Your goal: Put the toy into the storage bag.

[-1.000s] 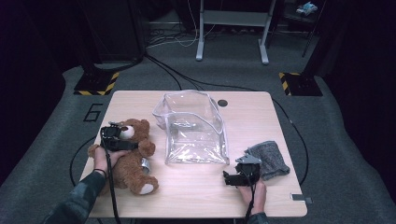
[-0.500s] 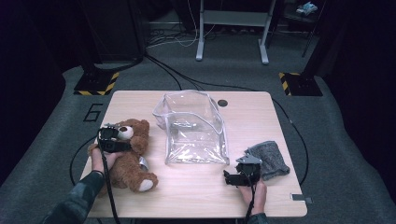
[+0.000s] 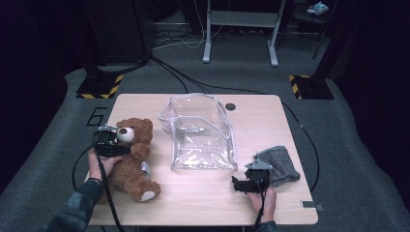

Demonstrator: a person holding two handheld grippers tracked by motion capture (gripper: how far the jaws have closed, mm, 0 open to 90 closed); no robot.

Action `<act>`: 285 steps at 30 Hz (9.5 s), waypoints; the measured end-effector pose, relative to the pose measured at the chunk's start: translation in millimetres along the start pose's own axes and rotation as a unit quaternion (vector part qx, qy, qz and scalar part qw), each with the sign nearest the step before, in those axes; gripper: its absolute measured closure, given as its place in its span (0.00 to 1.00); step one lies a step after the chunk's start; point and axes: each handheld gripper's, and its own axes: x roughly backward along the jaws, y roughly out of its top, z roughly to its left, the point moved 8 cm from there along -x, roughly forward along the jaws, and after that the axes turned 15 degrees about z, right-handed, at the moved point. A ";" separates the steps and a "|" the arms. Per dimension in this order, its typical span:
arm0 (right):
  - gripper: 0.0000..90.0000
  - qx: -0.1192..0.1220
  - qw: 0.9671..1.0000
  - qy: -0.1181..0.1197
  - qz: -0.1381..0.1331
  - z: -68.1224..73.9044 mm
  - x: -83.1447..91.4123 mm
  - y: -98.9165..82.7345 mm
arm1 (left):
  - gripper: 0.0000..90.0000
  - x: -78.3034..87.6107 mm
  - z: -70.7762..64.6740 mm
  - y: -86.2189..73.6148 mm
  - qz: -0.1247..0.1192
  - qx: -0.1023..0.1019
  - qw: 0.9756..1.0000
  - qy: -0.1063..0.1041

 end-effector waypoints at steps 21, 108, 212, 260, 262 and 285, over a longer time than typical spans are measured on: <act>0.08 0.008 1.000 0.002 0.001 -0.6 0.1 -0.4 | 0.54 48.0 -3.5 23.5 -0.108 -0.020 0.994 0.013; 0.08 0.005 1.000 -0.004 0.003 0.6 -1.0 0.4 | 0.53 159.1 -10.8 209.1 -0.234 -0.021 0.966 0.112; 0.08 0.009 1.000 -0.007 0.005 -0.8 -0.6 -0.4 | 0.49 7.3 -180.5 238.6 -0.170 -0.097 0.980 -0.030; 0.08 0.005 1.000 -0.011 0.005 -0.6 -0.8 -0.1 | 0.50 -38.7 -187.3 184.6 -0.055 -0.092 0.993 -0.044; 0.08 0.005 1.000 -0.011 0.006 -0.6 -0.8 -0.1 | 0.50 -39.9 -187.2 183.8 -0.053 -0.092 0.993 -0.044; 0.08 0.002 1.000 -0.008 0.008 -0.5 -0.5 -0.8 | 0.50 -55.9 -182.3 173.2 -0.003 -0.106 0.994 -0.029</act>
